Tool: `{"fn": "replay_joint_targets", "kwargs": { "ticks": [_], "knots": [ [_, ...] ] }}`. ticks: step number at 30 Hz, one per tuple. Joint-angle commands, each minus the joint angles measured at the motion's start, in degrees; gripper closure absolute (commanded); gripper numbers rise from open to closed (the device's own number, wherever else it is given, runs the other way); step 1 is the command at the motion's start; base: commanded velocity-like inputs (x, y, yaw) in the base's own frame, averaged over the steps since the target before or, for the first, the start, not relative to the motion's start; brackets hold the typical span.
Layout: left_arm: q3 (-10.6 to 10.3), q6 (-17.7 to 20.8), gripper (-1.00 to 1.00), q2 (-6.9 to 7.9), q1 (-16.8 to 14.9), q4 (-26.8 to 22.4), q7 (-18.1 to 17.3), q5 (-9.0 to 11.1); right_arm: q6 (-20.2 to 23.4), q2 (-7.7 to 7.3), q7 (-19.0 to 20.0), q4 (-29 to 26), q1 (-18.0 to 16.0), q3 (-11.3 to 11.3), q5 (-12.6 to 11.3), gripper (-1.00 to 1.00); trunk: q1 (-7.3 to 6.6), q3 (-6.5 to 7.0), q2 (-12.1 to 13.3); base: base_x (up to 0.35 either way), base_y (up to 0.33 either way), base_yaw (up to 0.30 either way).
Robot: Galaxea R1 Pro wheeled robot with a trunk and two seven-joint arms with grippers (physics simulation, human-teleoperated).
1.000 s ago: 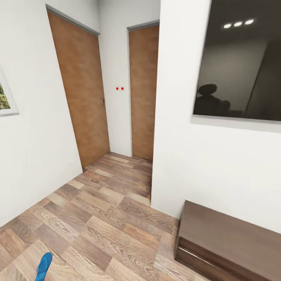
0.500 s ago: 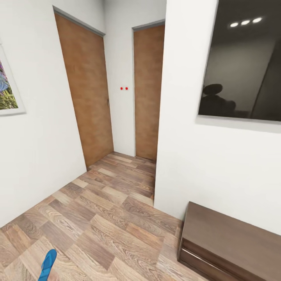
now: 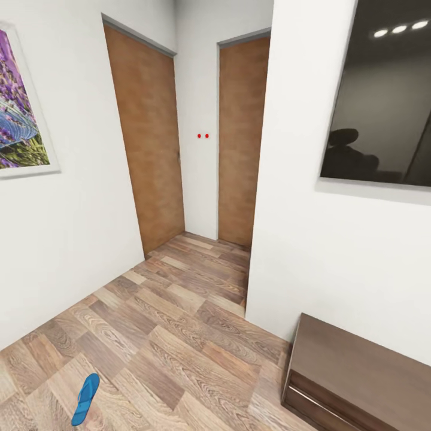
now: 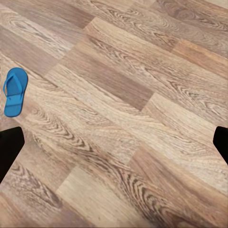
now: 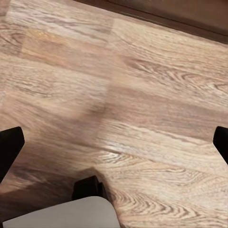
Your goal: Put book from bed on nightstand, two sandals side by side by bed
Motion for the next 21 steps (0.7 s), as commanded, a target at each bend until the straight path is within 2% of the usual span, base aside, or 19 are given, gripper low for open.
{"fn": "replay_joint_targets", "kwargs": {
  "ticks": [1,21],
  "knots": [
    [-0.02,-0.12,-1.00,0.01,-0.01,-0.01,0.02,0.17,-0.19,0.02,-0.04,0.04,-0.03,-0.07,-0.07,-1.00,0.00,-0.05,-0.03,0.000,0.000,0.038],
    [-0.02,-0.12,-1.00,0.01,-0.01,-0.01,0.02,0.16,-0.19,0.03,-0.04,0.04,-0.03,-0.07,-0.07,-1.00,0.00,-0.05,-0.03,0.000,0.000,0.005]
  ]
}}
